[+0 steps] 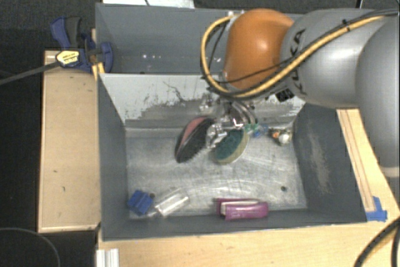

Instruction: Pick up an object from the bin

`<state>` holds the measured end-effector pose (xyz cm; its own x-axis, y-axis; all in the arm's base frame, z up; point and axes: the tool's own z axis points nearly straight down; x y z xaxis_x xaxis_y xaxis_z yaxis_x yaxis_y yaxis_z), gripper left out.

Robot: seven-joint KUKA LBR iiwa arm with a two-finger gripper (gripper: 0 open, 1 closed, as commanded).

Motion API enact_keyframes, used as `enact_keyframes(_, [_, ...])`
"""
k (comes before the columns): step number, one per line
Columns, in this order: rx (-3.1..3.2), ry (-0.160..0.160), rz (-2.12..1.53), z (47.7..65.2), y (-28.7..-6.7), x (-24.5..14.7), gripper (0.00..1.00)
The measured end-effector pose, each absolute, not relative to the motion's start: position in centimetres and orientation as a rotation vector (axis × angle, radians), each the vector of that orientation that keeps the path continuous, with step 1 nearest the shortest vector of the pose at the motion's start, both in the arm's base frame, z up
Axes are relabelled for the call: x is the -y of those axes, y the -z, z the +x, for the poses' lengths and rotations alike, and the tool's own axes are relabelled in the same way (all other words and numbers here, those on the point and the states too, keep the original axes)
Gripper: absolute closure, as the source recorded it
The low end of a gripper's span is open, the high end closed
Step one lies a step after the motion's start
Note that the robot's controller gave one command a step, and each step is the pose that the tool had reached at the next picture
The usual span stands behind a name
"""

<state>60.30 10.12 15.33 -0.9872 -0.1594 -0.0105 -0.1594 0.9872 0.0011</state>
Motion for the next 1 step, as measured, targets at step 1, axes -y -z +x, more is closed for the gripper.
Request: enact_keyframes(1, [-3.123, -0.002, -0.248, 60.43, -18.05, -10.12, 1.00])
